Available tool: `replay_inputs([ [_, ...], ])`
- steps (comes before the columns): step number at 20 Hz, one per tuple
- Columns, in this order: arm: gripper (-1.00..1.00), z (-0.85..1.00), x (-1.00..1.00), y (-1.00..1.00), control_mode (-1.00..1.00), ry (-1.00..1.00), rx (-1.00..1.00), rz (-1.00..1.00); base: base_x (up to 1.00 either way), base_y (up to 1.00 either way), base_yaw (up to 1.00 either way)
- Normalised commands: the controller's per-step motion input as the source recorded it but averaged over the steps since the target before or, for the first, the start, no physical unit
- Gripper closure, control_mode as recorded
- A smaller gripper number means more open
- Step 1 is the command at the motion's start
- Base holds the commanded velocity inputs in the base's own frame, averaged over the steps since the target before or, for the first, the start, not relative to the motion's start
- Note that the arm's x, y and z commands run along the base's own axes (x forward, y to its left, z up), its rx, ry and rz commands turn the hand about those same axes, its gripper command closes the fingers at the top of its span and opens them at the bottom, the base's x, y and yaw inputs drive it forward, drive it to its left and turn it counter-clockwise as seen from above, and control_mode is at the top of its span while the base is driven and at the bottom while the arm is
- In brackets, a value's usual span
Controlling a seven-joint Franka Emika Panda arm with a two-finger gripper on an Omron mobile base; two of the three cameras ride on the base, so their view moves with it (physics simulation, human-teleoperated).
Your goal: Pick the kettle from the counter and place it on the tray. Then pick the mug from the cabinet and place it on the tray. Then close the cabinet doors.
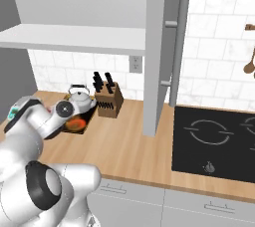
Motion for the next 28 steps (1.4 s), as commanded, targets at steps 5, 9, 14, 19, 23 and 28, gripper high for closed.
replay_inputs([
  [5, 1.0, -0.21, 0.1, -0.09, -1.0, 0.1, 0.0, 0.0, 0.0, 0.0, 0.0],
  [9, 1.0, -0.14, 0.08, -0.01, -1.0, 0.04, 0.0, 0.0, 0.0, 0.0, 0.0],
  [14, 1.0, -0.19, 0.02, 0.0, -1.0, 0.0, 0.0, 0.0, 0.0, 0.0, 0.0],
  [19, 1.0, -0.2, 0.07, 0.0, -1.0, -0.01, 0.0, 0.0, 0.0, 0.0, 0.0],
  [23, 1.0, -0.17, 0.11, 0.0, -1.0, -0.01, 0.0, 0.0, 0.0, 0.0, 0.0],
  [28, 1.0, -0.14, 0.14, 0.0, -1.0, -0.04, 0.0, 0.0, 0.0, 0.0, 0.0],
])
